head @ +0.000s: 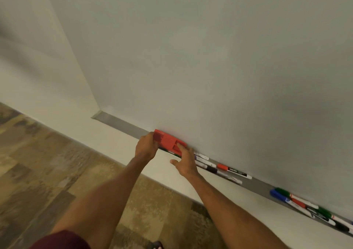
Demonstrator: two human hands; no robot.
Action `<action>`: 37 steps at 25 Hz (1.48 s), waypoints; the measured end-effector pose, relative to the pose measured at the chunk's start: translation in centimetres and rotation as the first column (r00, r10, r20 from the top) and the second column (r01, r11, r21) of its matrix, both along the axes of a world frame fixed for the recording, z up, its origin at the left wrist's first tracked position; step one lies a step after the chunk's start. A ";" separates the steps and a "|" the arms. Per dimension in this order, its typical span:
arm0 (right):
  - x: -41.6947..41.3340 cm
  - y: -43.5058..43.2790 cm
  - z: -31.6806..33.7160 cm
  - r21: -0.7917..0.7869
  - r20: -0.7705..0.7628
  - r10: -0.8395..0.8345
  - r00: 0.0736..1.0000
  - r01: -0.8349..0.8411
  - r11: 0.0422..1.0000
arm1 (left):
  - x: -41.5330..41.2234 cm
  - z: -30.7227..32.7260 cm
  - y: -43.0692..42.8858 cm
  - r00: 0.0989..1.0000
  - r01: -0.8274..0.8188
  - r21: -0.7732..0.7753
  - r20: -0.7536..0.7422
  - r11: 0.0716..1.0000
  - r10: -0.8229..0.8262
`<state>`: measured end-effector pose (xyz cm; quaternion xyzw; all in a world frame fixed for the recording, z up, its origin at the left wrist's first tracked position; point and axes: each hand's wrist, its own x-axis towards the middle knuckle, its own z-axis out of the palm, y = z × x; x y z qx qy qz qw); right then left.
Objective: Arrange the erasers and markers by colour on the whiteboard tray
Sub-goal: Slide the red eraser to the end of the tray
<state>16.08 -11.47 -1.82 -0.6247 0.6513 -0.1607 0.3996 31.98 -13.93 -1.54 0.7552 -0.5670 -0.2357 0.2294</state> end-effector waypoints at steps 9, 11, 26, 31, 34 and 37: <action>8.0 -3.9 -1.2 0.043 0.090 0.039 0.995 -0.043 0.998 | 7.8 -1.4 -3.3 0.994 -0.072 0.043 -0.080 0.996 0.075; 9.2 -4.6 -1.7 0.047 0.108 0.042 0.993 -0.047 0.998 | 9.2 -1.9 -4.1 0.994 -0.067 0.062 -0.080 0.996 0.072; 13.7 -6.6 -3.5 0.033 0.199 0.087 0.976 -0.095 0.995 | 14.1 -3.5 -5.3 0.995 -0.082 0.114 0.063 0.990 0.075; 13.2 -6.4 -3.6 0.034 0.209 0.086 0.974 -0.095 0.995 | 14.1 -4.2 -5.3 0.992 -0.027 0.150 0.126 0.988 0.008; 12.1 -5.8 -3.7 0.013 0.180 0.096 0.979 -0.100 0.995 | 12.3 -4.5 -4.4 0.971 -0.065 0.052 0.232 0.997 0.052; 10.1 -4.9 -3.7 -0.103 0.088 0.150 0.985 -0.141 0.985 | 8.5 -5.1 -2.7 0.941 0.053 -0.093 0.339 0.994 -0.018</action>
